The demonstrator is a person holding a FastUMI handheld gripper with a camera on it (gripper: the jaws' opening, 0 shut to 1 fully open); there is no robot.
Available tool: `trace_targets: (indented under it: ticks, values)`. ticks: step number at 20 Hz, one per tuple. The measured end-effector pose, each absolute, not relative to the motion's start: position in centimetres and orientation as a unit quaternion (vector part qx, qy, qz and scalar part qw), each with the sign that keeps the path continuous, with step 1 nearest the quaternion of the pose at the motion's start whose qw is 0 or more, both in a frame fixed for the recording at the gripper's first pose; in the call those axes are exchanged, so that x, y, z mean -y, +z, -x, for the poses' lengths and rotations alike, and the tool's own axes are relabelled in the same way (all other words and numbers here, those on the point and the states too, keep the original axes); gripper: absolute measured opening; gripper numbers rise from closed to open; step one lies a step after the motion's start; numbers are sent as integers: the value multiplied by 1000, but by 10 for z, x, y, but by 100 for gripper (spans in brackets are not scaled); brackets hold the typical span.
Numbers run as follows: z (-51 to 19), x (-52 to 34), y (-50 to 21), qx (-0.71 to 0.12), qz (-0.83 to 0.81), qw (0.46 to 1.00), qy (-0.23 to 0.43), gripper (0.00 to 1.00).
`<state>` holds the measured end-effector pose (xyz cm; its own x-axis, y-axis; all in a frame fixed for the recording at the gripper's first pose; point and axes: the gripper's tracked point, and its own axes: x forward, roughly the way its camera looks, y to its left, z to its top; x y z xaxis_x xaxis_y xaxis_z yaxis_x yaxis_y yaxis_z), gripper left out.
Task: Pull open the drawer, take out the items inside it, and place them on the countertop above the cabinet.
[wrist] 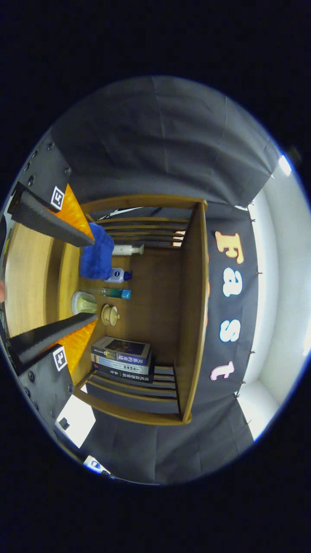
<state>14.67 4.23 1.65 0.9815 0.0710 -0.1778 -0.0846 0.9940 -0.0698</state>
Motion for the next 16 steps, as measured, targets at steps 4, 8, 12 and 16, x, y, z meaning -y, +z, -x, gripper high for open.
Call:
trace_targets:
  ticks: [4, 8, 12, 16]
  values:
    - [-100, -54, 17, -76, 34, 995, 50, 99]
    - [-58, -52, 23, -48, 12, 998, 43, 99]
    - [-32, -37, 5, -40, -5, 999, 22, 99]
    - [-17, -12, -40, -38, 15, 999, -8, 99]
